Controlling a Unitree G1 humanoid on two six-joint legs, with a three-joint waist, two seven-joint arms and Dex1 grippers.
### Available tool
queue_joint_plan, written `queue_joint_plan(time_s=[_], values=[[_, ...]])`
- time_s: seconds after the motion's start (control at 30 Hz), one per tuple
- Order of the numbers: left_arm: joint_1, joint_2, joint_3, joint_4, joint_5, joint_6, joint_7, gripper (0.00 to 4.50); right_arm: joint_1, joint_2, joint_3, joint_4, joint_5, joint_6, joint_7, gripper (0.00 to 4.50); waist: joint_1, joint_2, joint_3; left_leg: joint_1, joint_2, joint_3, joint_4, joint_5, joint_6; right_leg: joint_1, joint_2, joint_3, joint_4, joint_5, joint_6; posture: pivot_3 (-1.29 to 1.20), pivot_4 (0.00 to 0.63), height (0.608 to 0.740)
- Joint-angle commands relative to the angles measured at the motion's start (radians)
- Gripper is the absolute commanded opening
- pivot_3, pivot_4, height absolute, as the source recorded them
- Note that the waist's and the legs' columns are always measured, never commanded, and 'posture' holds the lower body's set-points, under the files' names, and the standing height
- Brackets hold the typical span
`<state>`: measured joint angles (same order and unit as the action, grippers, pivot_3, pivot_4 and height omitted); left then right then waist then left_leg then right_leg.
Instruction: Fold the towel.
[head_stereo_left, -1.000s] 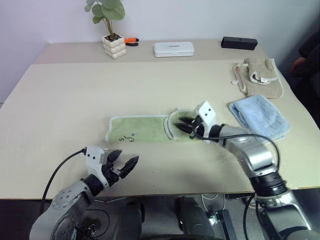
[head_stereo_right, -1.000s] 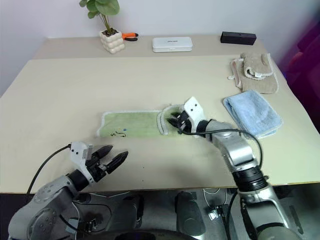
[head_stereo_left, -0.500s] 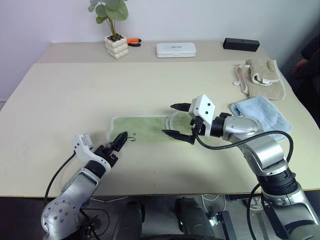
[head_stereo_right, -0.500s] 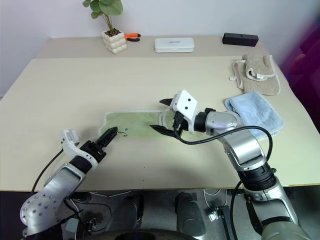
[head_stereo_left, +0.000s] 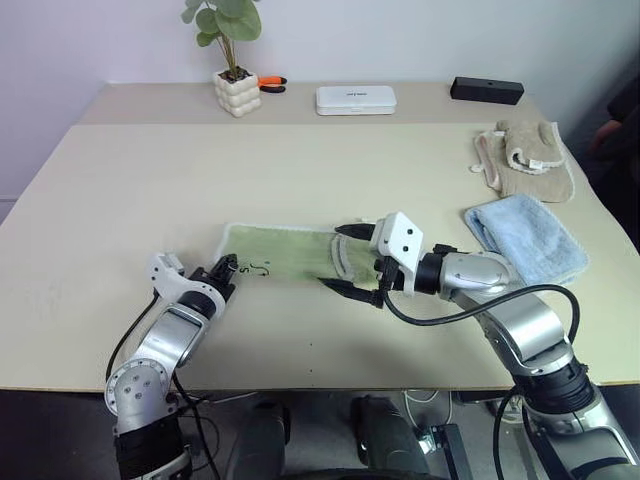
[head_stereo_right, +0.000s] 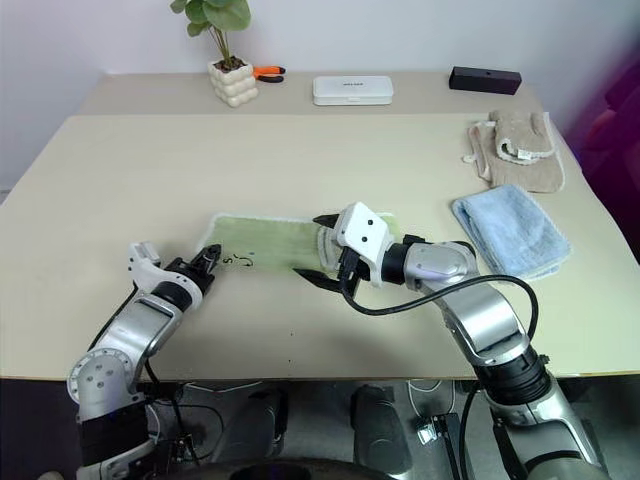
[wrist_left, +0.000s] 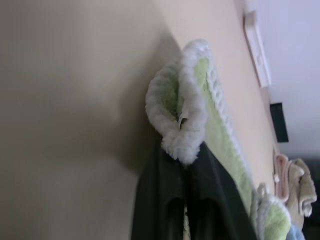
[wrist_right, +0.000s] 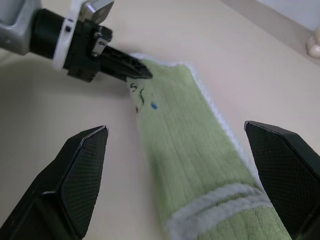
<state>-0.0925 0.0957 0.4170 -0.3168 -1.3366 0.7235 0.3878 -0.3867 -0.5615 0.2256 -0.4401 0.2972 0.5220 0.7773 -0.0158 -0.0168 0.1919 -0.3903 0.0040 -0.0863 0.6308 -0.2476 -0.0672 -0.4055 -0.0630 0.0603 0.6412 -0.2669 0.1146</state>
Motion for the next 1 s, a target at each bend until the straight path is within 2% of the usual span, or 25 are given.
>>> queue_joint_plan(time_s=[0.03,0.13,0.23,0.3,0.47,0.53,0.6,0.67,0.8,1.0], values=[[-0.023,0.122,0.076,-0.037,0.032,-0.058,-0.097,0.04,0.011,-0.017,-0.023,-0.045,-0.005,0.001,-0.007,4.5,-0.001,-0.001,0.0,0.0,0.0,0.0,0.0,0.0,0.0,0.0,0.0,0.0,0.0,0.0,0.0,0.0,0.15,0.737],[-0.036,0.272,0.14,-0.035,0.043,-0.077,-0.207,0.04,0.019,-0.035,-0.033,-0.037,-0.008,-0.004,-0.004,4.5,-0.001,-0.001,0.001,0.0,0.0,0.0,-0.001,0.0,0.0,-0.001,0.0,0.0,-0.001,-0.001,-0.002,0.0,0.15,0.737],[-0.047,0.383,0.136,-0.051,0.068,-0.066,-0.321,0.04,0.018,-0.045,-0.035,-0.019,-0.014,-0.016,0.0,4.5,0.001,-0.001,0.001,-0.001,0.0,0.001,-0.001,0.0,0.0,0.0,0.0,0.0,-0.003,-0.001,-0.003,0.0,0.15,0.737],[-0.055,0.471,0.082,-0.093,0.106,-0.04,-0.44,0.04,0.013,-0.046,-0.031,0.0,-0.021,-0.026,0.002,4.5,0.004,-0.001,0.001,-0.002,0.0,0.001,-0.001,0.0,0.0,0.001,0.0,0.0,-0.007,0.0,-0.004,0.0,0.15,0.737],[-0.065,0.537,-0.084,-0.185,0.174,-0.003,-0.594,0.04,0.013,-0.042,-0.024,0.022,-0.034,-0.042,0.002,4.5,0.002,-0.001,0.001,-0.003,0.0,0.002,-0.001,0.0,0.0,0.002,-0.001,0.0,-0.011,0.0,-0.004,0.0,0.15,0.737],[-0.062,0.569,-0.174,-0.213,0.254,0.005,-0.654,0.04,0.015,-0.041,-0.022,0.027,-0.039,-0.046,0.001,4.5,-0.002,-0.001,0.001,-0.003,0.0,0.002,-0.002,0.0,0.0,0.002,-0.001,0.0,-0.011,0.0,-0.004,0.0,0.15,0.737],[-0.063,0.603,-0.318,-0.233,0.386,-0.009,-0.73,0.04,0.023,-0.039,-0.023,0.027,-0.044,-0.046,-0.003,4.5,-0.005,-0.001,0.001,-0.002,0.001,0.002,-0.003,0.0,0.0,0.001,0.0,0.0,-0.009,0.001,-0.004,0.0,0.15,0.737],[-0.103,0.562,-0.443,-0.198,0.485,-0.018,-0.731,0.04,0.031,-0.037,-0.024,0.026,-0.048,-0.045,-0.008,4.5,-0.003,0.0,0.001,-0.002,0.001,0.002,-0.004,0.0,0.0,0.0,0.001,0.0,-0.009,0.001,-0.004,0.0,0.15,0.737],[-0.151,0.481,-0.561,-0.167,0.595,-0.031,-0.755,0.04,0.048,-0.036,-0.022,0.024,-0.058,-0.051,-0.014,4.5,0.0,-0.001,0.002,-0.003,0.001,0.002,-0.002,0.0,0.0,0.001,0.001,0.0,-0.01,0.001,-0.004,0.0,0.15,0.737],[-0.147,0.434,-0.613,-0.135,0.695,-0.028,-0.789,0.04,0.061,-0.034,-0.031,0.012,-0.062,-0.043,-0.029,4.5,-0.005,-0.001,0.002,-0.003,0.001,0.002,-0.002,0.0,0.0,0.0,0.001,0.0,-0.01,0.002,-0.002,0.0,0.15,0.737]])
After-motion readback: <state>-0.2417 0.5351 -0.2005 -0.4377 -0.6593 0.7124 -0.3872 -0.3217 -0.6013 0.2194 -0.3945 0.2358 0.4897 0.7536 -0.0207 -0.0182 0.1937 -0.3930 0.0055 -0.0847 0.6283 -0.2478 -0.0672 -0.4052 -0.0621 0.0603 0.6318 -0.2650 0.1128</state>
